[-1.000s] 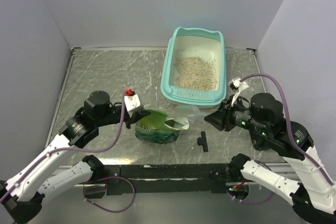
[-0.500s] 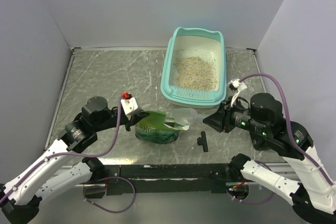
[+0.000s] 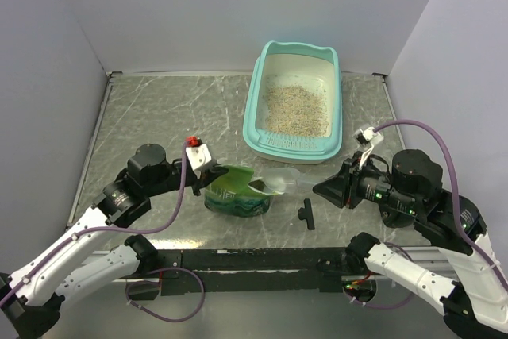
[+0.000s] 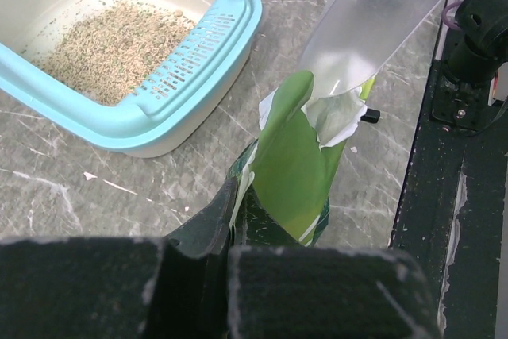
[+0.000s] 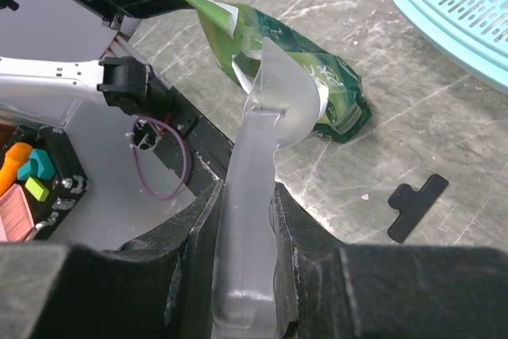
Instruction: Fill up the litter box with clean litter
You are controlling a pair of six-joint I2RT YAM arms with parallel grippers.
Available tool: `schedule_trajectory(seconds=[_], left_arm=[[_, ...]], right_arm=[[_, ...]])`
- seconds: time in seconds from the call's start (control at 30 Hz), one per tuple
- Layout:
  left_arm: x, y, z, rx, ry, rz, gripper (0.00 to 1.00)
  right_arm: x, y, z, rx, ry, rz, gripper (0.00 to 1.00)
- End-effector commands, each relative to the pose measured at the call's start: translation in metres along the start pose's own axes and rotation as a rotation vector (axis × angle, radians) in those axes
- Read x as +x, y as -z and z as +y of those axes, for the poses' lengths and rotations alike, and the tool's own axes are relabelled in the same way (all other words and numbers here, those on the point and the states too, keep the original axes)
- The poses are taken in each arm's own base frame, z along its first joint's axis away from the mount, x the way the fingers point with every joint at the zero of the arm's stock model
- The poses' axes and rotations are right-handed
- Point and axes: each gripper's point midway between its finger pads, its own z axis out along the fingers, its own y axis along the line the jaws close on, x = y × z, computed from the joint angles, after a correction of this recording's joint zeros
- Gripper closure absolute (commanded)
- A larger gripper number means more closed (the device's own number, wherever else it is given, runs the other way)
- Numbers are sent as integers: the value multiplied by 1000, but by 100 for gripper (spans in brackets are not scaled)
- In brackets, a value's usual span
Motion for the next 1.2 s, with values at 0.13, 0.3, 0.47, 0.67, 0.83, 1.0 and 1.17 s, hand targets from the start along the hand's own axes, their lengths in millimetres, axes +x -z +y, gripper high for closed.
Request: schedule_trajectory(seconds=[0.13,0.3,0.47,0.67,0.83,1.0,1.17], left_arm=[[-3,-2,-1,-1,18,-23,99],[-5,-2,-1,-3,26,-26,99],[-2,-1,0,-18,34,-23,99],[-10,10,8,-84,24,-26,99],[-15,27,23,-195,6,-5,99],[-25,56,46,-375,-39,-30,99],[-46,84,51,-441,-94,-72,99]], right_arm=[[7,1,0,-13,19,23,100],[13,-11,-2,-24,12,50,100],[15,-29,-8,-9,8,84,100],[15,-63,-6,-36,7,160,100],[15,-93,4,-89,4,262,100],[14,-121,3,-67,-12,356,100],[-4,-133,15,-78,-34,370,100]])
